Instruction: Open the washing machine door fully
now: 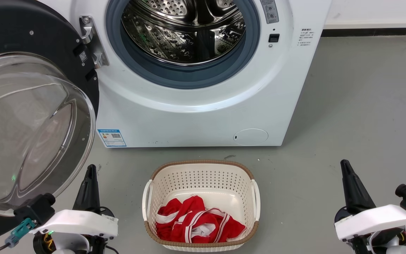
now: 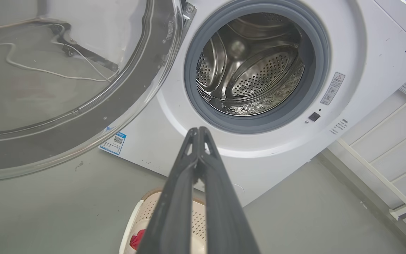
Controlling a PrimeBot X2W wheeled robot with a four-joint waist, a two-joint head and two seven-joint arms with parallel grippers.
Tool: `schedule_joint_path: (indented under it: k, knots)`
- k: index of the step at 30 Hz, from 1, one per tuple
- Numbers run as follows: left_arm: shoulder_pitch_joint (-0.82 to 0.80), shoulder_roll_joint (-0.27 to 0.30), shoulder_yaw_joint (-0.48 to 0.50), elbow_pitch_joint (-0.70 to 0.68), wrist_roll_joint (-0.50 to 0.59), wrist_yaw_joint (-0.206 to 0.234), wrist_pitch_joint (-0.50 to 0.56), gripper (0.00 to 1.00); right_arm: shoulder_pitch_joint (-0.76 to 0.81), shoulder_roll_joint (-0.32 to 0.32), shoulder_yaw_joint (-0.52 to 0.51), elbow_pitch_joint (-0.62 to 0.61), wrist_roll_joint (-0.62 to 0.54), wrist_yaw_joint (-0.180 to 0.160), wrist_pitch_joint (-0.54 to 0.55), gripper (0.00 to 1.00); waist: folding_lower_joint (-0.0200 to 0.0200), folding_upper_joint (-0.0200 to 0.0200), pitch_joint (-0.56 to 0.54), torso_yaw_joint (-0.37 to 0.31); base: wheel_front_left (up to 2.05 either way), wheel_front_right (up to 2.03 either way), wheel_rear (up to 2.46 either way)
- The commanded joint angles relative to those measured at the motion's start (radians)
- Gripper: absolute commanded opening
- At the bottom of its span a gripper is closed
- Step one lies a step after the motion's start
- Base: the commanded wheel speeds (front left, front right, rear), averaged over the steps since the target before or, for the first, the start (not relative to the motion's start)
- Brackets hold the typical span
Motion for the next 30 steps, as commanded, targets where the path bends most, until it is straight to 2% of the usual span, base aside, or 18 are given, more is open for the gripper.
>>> schedule_joint_path:
  k: [1, 30]
  knots:
    - [-0.026, 0.003, 0.008, -0.008, -0.041, -0.005, 0.008, 0.0, -0.03, -0.01, -0.001, -0.006, 0.047, 0.0, 0.006, 0.0, 0.0001, -0.0001, -0.001, 0.0, 0.0, 0.0, 0.0]
    - [-0.034, -0.017, 0.032, 0.024, -0.425, -0.028, 0.107, 0.0, -0.051, -0.019, -0.019, 0.049, 0.465, 0.0, 0.062, 0.0, 0.0001, -0.0001, -0.016, 0.005, 0.0, 0.0, 0.0]
